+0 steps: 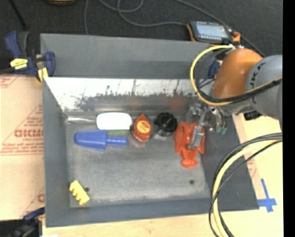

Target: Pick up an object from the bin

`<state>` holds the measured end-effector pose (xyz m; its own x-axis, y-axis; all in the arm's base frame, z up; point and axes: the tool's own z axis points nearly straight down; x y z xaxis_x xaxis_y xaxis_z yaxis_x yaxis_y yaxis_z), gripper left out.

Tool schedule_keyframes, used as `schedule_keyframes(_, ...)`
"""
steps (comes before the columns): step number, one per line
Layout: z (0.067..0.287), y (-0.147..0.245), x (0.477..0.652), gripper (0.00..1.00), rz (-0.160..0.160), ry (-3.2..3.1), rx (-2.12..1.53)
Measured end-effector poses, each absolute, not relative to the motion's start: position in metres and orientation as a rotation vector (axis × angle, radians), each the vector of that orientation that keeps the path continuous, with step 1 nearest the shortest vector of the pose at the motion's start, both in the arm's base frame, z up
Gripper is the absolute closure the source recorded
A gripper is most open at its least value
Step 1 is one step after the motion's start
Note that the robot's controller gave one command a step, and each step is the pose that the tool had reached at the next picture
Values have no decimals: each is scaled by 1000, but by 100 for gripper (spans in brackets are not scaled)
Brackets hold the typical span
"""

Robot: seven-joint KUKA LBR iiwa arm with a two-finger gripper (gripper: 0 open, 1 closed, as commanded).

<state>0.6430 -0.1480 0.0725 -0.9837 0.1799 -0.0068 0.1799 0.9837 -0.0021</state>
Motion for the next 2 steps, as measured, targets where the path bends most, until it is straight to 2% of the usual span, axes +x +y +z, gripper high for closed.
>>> schedule_keyframes(1, 73, -149, 643, 100, -6, 3122, 282)
schedule_keyframes(2, 73, -149, 643, 100, -6, 3122, 282)
